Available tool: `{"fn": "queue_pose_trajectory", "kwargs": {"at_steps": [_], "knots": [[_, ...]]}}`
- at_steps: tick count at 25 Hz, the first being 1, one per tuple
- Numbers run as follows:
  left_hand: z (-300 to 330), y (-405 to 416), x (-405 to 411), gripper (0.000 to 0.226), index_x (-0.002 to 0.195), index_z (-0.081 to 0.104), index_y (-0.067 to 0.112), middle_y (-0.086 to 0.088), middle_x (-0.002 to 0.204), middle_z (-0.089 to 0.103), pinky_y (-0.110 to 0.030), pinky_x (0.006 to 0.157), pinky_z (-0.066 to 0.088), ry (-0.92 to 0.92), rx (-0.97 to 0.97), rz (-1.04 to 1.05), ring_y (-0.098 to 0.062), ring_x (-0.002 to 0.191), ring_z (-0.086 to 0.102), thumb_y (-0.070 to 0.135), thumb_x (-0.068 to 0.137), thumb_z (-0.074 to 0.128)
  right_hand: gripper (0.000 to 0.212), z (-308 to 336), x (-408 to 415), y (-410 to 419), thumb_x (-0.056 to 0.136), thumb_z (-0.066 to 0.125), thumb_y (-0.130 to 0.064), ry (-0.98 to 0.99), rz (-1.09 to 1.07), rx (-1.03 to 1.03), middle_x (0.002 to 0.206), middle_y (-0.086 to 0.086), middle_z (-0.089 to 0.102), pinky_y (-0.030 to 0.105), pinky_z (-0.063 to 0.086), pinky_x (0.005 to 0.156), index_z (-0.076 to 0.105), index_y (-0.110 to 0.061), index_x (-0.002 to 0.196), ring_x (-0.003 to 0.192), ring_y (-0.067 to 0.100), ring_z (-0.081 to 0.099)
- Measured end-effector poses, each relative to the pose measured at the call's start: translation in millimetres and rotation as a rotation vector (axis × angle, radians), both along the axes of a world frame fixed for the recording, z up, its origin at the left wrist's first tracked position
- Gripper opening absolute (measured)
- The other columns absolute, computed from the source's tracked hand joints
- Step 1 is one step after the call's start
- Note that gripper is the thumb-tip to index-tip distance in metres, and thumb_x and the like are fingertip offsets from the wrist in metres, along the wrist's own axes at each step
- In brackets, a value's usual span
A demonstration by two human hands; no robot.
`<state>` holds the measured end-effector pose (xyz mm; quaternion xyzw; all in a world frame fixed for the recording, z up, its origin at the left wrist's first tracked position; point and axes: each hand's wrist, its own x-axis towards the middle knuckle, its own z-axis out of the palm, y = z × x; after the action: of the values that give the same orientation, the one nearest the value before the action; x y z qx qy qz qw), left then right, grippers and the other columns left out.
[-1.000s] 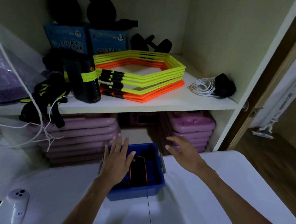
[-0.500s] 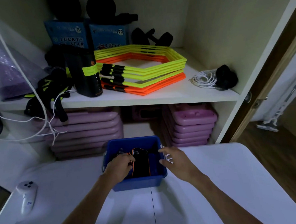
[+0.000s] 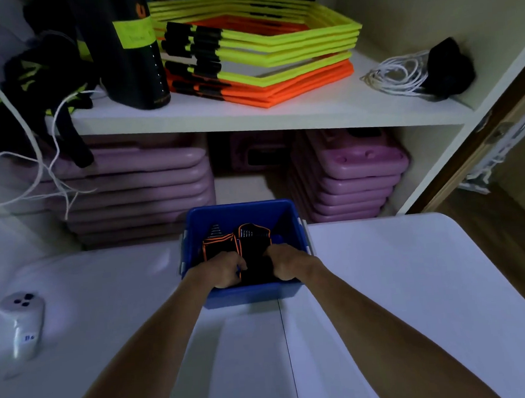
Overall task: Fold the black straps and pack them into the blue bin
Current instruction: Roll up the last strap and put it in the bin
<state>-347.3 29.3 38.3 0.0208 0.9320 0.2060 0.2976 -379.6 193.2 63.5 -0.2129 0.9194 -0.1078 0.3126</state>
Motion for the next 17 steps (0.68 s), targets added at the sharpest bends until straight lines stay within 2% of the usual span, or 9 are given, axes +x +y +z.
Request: {"fn": "queue_pose_trajectory", "kwargs": {"at_steps": [2, 5, 6, 8, 10, 13, 15, 17], "knots": [[-5, -1, -4, 0.031, 0.118, 0.061, 0.008, -0.011, 0.119, 0.061, -0.021, 0.084, 0.039, -0.002, 0.01, -0.013, -0.025, 0.109, 0.056, 0.005, 0.087, 0.059, 0.021, -5, -3, -2, 0.097, 0.05, -0.011, -0.014, 0.009, 0.01, 0.11, 0.014, 0.065, 0.031, 0.04, 0.073, 0.061, -0.007, 0.114, 0.097, 0.029, 0.062], [-3, -3, -3, 0.014, 0.099, 0.062, 0.014, -0.01, 0.111, 0.062, -0.028, 0.088, 0.043, 0.021, 0.058, -0.016, -0.025, 0.104, 0.057, 0.009, 0.085, 0.061, 0.009, -1, -2, 1, 0.094, 0.053, -0.009, -0.023, -0.016, -0.036, 0.098, 0.009, 0.062, 0.03, 0.04, 0.073, 0.06, -0.01, 0.101, 0.089, 0.023, 0.058], [0, -5, -3, 0.012, 0.09, 0.057, 0.02, -0.008, 0.108, 0.061, -0.031, 0.089, 0.045, 0.034, 0.097, -0.003, -0.024, 0.102, 0.057, 0.012, 0.085, 0.064, 0.009, 5, 0, 3, 0.093, 0.055, -0.007, -0.008, -0.024, -0.069, 0.096, 0.007, 0.061, 0.029, 0.04, 0.073, 0.06, -0.011, 0.1, 0.088, 0.021, 0.058], [12, -10, 0, 0.023, 0.086, 0.046, 0.025, -0.006, 0.104, 0.059, -0.034, 0.081, 0.048, 0.08, 0.184, 0.041, -0.021, 0.091, 0.057, 0.015, 0.084, 0.066, 0.018, 18, 3, 8, 0.09, 0.058, -0.004, 0.032, -0.053, -0.18, 0.1, 0.006, 0.063, 0.028, 0.043, 0.076, 0.06, -0.009, 0.107, 0.092, 0.019, 0.058], [37, -13, 5, 0.026, 0.091, 0.041, 0.022, -0.009, 0.097, 0.059, -0.03, 0.071, 0.047, 0.191, 0.26, 0.079, -0.017, 0.077, 0.054, 0.013, 0.085, 0.065, 0.022, 39, 8, 14, 0.09, 0.058, -0.004, 0.086, -0.114, -0.338, 0.098, 0.002, 0.061, 0.031, 0.046, 0.079, 0.054, -0.013, 0.11, 0.09, 0.018, 0.058], [96, -15, 26, 0.026, 0.096, 0.041, 0.013, -0.009, 0.077, 0.06, -0.016, 0.053, 0.04, 0.449, 0.348, 0.134, -0.003, 0.055, 0.049, 0.006, 0.084, 0.063, 0.022, 87, 21, 21, 0.091, 0.058, -0.003, 0.192, -0.141, -0.595, 0.082, -0.005, 0.058, 0.044, 0.054, 0.076, 0.05, -0.021, 0.099, 0.072, 0.015, 0.056], [137, -17, 44, 0.026, 0.094, 0.043, 0.011, -0.001, 0.068, 0.053, -0.014, 0.05, 0.036, 0.648, 0.371, 0.164, -0.002, 0.052, 0.047, 0.004, 0.081, 0.064, 0.021, 122, 30, 20, 0.09, 0.059, -0.001, 0.279, -0.086, -0.723, 0.085, 0.0, 0.061, 0.042, 0.053, 0.074, 0.051, -0.018, 0.099, 0.07, 0.016, 0.058], [172, -19, 65, 0.027, 0.093, 0.042, 0.017, 0.002, 0.073, 0.048, -0.015, 0.051, 0.037, 0.788, 0.357, 0.204, -0.003, 0.054, 0.045, 0.006, 0.08, 0.063, 0.021, 153, 39, 14, 0.089, 0.061, -0.001, 0.364, -0.015, -0.814, 0.092, 0.001, 0.063, 0.036, 0.051, 0.07, 0.053, -0.015, 0.102, 0.074, 0.014, 0.059]]}}
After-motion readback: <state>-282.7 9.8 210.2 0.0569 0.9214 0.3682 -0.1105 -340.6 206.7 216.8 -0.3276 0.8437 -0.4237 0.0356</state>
